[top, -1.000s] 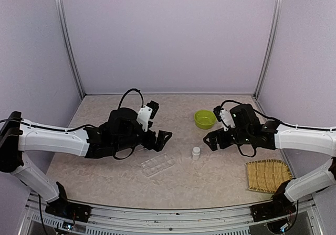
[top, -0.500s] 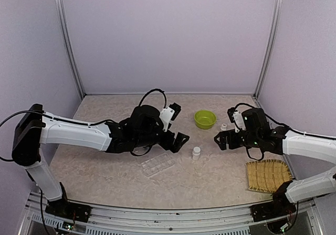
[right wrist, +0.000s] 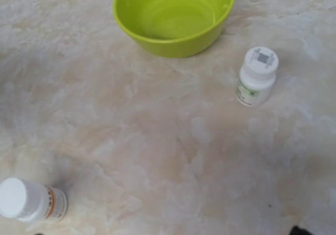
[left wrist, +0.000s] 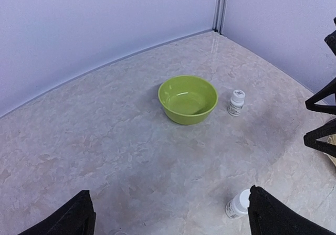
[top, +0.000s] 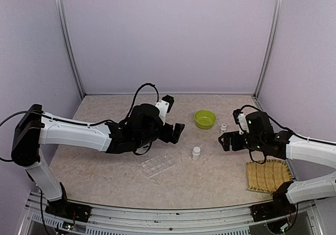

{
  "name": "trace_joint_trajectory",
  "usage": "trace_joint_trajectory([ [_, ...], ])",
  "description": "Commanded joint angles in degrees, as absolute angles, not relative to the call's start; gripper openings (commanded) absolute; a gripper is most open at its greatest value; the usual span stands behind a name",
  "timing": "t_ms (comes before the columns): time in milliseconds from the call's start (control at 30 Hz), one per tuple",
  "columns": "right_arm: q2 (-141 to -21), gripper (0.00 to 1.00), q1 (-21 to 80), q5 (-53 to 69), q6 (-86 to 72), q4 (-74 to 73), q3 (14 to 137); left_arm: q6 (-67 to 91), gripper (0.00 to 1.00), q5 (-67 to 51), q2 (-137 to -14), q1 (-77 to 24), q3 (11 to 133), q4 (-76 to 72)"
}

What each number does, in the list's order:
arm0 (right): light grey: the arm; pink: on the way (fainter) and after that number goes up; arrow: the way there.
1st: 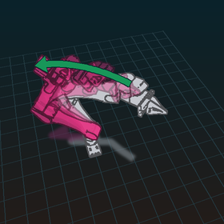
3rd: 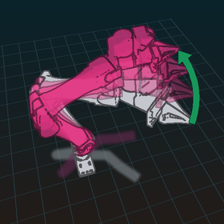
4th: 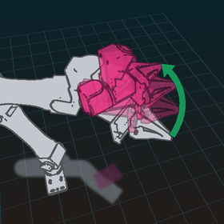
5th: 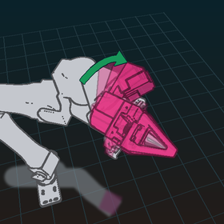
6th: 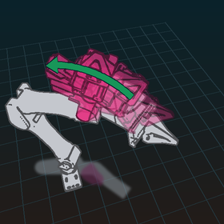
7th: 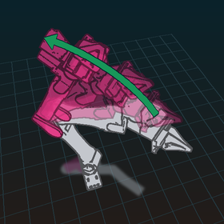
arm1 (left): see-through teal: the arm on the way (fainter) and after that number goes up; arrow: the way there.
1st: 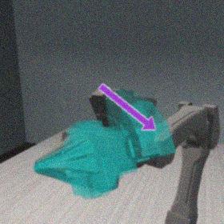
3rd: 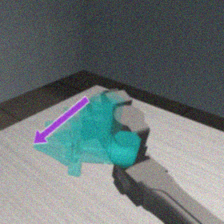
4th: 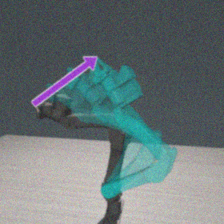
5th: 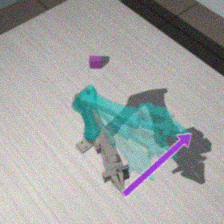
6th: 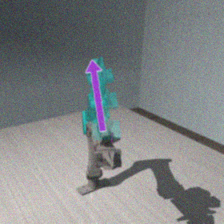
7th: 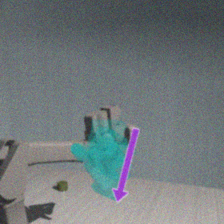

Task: Sort the pills into containers
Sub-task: Pick up the pill bottle from the center of the board.

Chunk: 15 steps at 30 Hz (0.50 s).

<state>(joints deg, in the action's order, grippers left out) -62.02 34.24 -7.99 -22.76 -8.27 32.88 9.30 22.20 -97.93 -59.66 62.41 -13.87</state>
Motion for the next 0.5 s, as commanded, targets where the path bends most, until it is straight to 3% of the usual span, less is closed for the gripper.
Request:
trace_joint_trajectory([
  [0, -61.52, 1.00, 33.33, -8.85, -23.72, -6.72, 31.75, 7.95, 0.99, 20.33, -98.26, -59.90, 63.51, -18.13],
  [467, -55.09, 1.00, 32.48, -11.26, -25.03, -3.93, 26.89, -1.26, 0.99, 6.43, -106.17, -61.25, 67.06, -17.65],
])
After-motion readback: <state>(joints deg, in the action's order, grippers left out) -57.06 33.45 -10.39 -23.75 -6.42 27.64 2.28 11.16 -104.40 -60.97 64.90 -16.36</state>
